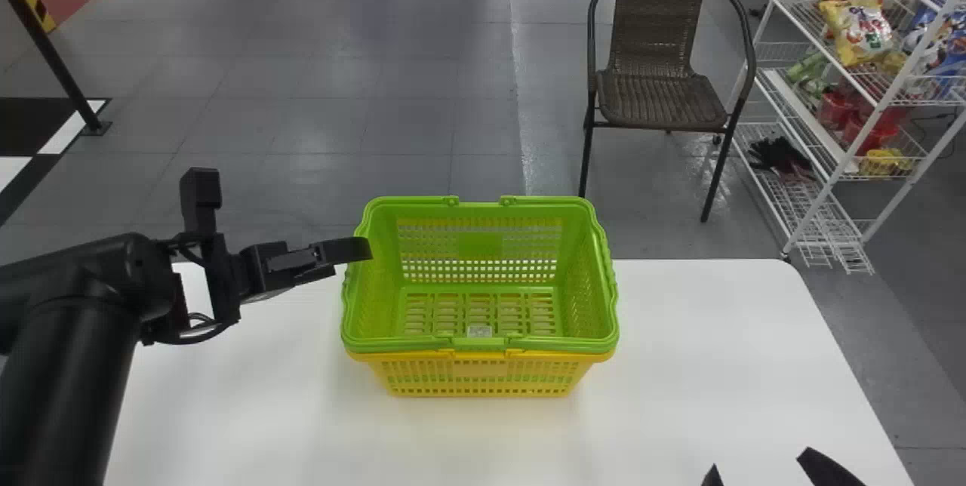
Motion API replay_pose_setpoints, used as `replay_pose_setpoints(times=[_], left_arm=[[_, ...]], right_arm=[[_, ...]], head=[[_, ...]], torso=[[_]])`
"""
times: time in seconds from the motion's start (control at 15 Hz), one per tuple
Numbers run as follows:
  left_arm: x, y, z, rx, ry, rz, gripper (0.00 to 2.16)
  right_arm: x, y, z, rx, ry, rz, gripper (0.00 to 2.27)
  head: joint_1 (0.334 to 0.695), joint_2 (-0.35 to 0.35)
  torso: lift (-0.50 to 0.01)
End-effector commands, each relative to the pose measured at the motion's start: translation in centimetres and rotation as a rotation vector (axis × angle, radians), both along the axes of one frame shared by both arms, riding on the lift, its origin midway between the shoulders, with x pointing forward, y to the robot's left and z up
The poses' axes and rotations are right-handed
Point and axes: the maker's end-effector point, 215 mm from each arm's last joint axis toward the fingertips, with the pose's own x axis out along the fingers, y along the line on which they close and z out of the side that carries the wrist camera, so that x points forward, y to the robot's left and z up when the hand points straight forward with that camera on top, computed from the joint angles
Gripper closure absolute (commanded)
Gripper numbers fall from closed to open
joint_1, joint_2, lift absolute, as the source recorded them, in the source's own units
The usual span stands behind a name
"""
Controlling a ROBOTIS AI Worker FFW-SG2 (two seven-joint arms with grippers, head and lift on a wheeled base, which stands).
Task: Grasp handle with right gripper to insert into left gripper then lift and swing left to center
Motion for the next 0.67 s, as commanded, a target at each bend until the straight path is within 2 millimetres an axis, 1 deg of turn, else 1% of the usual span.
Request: replay_pose_setpoints(times=[0.0,0.4,0.6], left_arm=[[-0.1,-0.1,-0.1,-0.009,0.006,-0.004,0.06],[-0.6,-1.3,0.2,-0.072,0.016,-0.021,0.06],[-0.4,-1.7,0.9,-0.104,0.007,-0.019,0.06]], right_arm=[[0.0,0.0,0.0,0.000,0.000,0.000,0.12],[0.0,-0.2,-0.1,-0.002,0.003,-0.004,0.12],[-0.1,-0.3,-0.3,-0.003,0.006,-0.005,0.12]], head=[[0.695,-0.003],[0.695,-0.014],[0.695,-0.024]], torso=[[0.000],[0.000],[0.000]])
